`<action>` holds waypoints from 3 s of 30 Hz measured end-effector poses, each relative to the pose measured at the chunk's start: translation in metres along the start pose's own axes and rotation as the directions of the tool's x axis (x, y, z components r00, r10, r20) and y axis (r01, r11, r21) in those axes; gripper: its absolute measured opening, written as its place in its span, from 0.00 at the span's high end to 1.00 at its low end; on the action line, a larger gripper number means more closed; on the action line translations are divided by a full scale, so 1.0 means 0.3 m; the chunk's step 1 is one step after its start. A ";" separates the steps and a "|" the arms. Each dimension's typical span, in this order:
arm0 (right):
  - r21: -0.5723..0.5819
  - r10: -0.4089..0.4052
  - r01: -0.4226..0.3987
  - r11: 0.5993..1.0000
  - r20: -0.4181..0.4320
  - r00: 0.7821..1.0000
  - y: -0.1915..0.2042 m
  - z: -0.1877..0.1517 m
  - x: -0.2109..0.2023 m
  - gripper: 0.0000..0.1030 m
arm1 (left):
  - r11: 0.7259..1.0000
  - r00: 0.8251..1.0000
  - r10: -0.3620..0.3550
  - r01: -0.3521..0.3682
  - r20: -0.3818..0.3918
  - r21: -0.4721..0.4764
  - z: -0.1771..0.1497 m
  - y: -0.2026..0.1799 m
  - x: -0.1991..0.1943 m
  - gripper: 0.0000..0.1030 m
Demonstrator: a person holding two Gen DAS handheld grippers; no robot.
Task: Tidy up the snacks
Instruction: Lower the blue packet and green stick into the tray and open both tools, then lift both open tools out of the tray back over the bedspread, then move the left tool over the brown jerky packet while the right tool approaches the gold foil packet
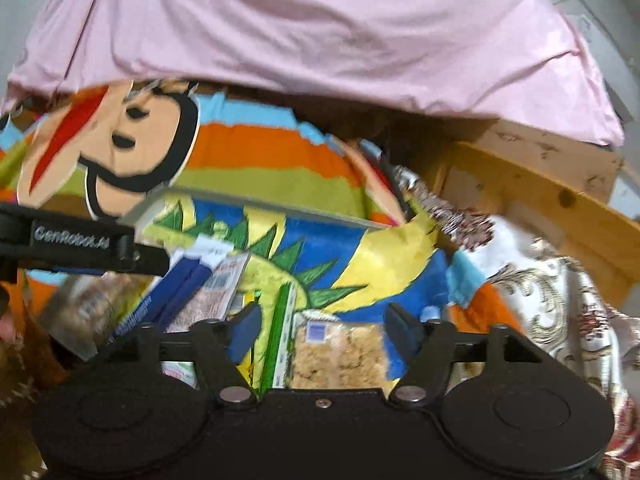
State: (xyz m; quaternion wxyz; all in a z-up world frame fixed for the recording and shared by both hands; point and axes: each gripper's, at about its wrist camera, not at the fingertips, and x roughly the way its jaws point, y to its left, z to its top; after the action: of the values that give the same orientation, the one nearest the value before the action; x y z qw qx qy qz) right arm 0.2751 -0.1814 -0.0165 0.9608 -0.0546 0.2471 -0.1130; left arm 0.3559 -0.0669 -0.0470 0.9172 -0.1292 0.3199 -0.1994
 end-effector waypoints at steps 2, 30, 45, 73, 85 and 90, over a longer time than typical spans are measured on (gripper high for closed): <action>0.024 0.001 -0.002 1.000 0.029 1.000 -0.019 0.014 -0.050 0.21 | 1.000 1.000 0.009 -0.009 0.021 0.008 0.006 -0.010 -0.043 0.23; 0.111 0.082 -0.098 0.989 0.142 0.987 -0.114 -0.127 -0.661 0.01 | 0.972 0.982 0.149 -0.166 0.112 0.165 -0.205 -0.144 -0.624 0.01; 0.143 0.087 -0.082 0.986 -0.030 0.996 -0.095 -0.231 -0.766 0.01 | 0.948 0.970 0.242 -0.239 0.013 0.211 -0.377 -0.172 -0.778 0.01; 0.044 0.068 -0.062 0.997 -0.162 0.984 -0.033 -0.260 -0.727 0.01 | 0.912 0.934 0.343 -0.307 -0.095 0.272 -0.430 -0.175 -0.761 0.01; 0.050 0.136 -0.128 0.990 -0.229 0.964 -0.034 -0.253 -0.675 0.01 | 0.925 0.934 0.320 -0.272 -0.159 0.266 -0.412 -0.167 -0.728 0.01; 0.038 0.172 -0.168 0.985 -0.251 0.952 -0.042 -0.238 -0.622 0.01 | 0.944 0.935 0.260 -0.193 -0.242 0.268 -0.391 -0.150 -0.671 0.01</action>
State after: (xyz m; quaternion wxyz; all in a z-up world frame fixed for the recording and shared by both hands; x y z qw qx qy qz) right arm 0.0790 -0.1515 0.0097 0.9279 -0.0102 0.3708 -0.0378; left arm 0.1243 -0.0294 -0.0123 0.8898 0.0494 0.4300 -0.1447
